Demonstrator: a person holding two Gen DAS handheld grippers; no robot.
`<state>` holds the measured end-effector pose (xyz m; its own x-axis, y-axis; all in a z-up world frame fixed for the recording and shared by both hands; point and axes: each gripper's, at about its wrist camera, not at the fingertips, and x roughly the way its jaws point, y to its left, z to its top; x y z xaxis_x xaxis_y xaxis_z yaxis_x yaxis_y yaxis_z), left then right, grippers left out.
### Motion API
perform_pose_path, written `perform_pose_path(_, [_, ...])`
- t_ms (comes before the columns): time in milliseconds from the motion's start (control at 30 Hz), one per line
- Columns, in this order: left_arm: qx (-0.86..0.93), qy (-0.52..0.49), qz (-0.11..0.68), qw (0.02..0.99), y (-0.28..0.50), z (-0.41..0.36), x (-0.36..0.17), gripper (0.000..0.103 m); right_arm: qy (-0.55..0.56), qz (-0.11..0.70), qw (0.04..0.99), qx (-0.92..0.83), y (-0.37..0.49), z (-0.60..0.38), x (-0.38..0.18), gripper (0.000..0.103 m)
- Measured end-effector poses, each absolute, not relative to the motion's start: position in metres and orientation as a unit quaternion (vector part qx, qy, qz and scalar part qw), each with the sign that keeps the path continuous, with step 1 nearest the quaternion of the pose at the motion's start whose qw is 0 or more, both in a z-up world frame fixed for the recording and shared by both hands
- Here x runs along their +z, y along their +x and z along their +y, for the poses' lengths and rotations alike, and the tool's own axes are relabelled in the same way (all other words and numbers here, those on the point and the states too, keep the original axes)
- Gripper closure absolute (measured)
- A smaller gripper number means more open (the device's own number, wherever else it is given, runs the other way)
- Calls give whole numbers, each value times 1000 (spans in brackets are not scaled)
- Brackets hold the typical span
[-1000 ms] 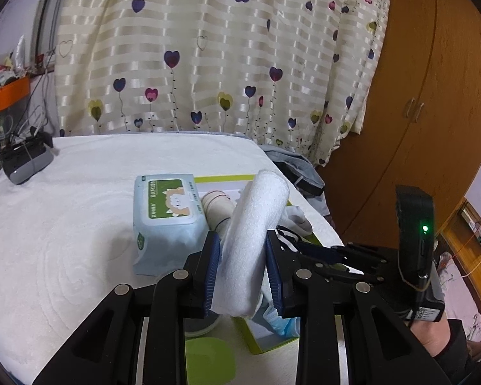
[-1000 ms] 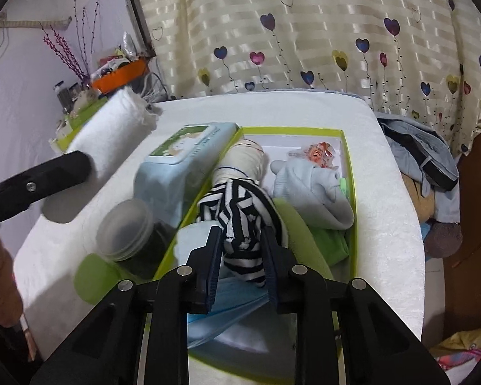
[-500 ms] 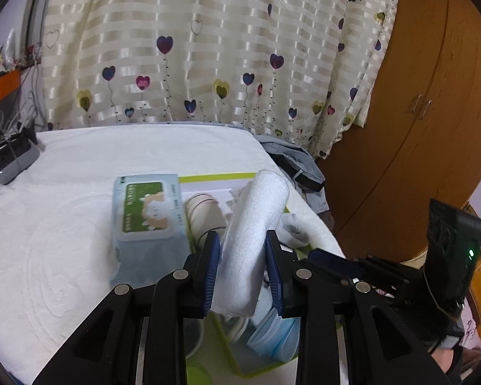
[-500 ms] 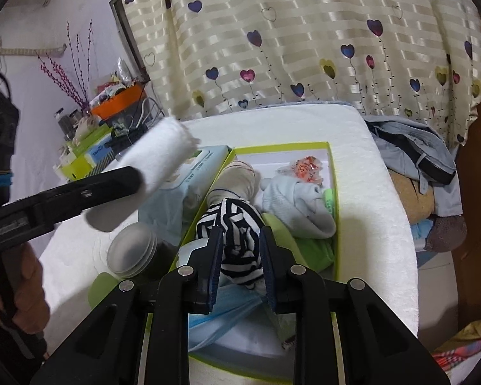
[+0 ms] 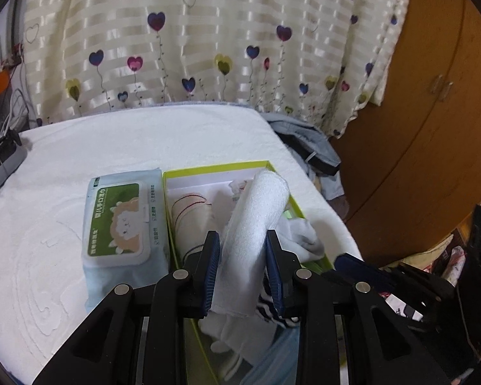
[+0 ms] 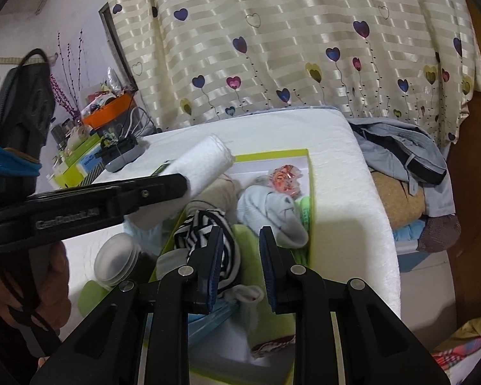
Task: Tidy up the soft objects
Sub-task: 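Lower the striped sock into the box and open the right gripper, then lower the white towel roll into the box and open the left gripper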
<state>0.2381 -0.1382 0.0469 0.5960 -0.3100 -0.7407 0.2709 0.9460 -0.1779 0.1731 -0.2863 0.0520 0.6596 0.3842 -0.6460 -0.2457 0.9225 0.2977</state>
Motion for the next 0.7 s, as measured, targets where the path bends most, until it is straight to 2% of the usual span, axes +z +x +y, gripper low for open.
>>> perform_pose_path(700, [-141, -12, 453, 880, 269, -155, 24, 76, 88, 413, 893, 153, 209, -294, 31, 79])
